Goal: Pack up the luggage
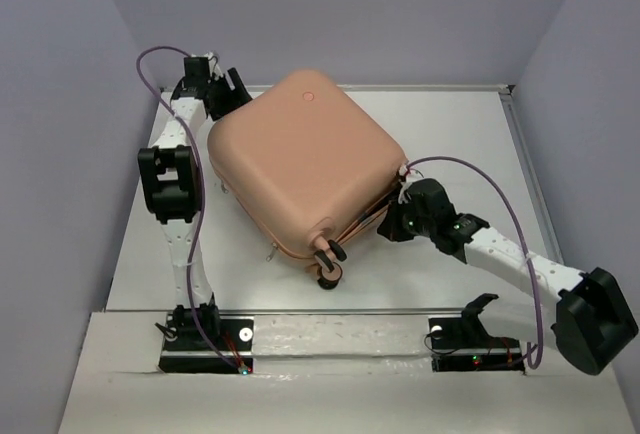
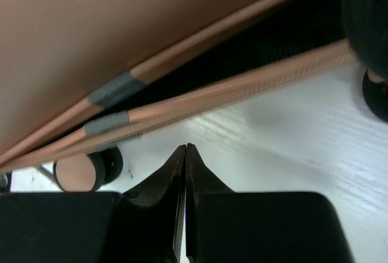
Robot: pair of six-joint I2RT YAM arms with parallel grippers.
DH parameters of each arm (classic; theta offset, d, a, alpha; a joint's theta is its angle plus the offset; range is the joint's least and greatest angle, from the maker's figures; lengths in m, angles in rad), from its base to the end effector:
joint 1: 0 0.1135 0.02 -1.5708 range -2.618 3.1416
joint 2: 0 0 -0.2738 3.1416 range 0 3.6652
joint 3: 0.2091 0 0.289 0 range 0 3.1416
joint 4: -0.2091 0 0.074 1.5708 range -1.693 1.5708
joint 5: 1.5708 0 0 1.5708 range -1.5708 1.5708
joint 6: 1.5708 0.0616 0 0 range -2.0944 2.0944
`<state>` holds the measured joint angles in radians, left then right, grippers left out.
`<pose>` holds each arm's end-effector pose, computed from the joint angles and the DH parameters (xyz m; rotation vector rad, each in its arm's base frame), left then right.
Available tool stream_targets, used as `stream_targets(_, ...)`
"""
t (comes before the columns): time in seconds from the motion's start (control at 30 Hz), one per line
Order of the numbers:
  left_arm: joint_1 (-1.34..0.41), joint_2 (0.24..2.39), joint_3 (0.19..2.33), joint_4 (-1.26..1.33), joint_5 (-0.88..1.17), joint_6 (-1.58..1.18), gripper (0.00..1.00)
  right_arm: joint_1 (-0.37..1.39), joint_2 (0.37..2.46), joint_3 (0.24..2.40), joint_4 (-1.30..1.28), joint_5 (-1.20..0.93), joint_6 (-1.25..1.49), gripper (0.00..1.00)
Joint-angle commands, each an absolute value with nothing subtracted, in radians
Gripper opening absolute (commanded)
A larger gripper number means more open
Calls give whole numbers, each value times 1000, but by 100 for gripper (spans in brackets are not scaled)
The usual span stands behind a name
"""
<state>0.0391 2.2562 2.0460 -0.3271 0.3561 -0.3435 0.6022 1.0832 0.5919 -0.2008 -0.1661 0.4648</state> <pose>0.5959 0.0018 0.2577 -0.1892 2.1114 -0.5568 0.2192 0.1631 0.1889 -0.2544 2.3507 0.7340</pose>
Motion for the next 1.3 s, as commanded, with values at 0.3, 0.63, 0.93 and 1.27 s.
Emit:
stream_targets(0.3,11,1927,1246,142,374,-534,83,541,1446,1011,34,-52,385,7)
stream_targets(0.63,-84,1326,580,365,219,-679,80,483,1899,1676,-35,-491,336,7)
stream_targets(0.93,-175,714,382,48,169,-638,77,405,2244,2253,-275,-593,399,64)
stream_targets(1.27,-225,525,440,-61,167,-640,77,324,1789,1765,-209,-604,314,62)
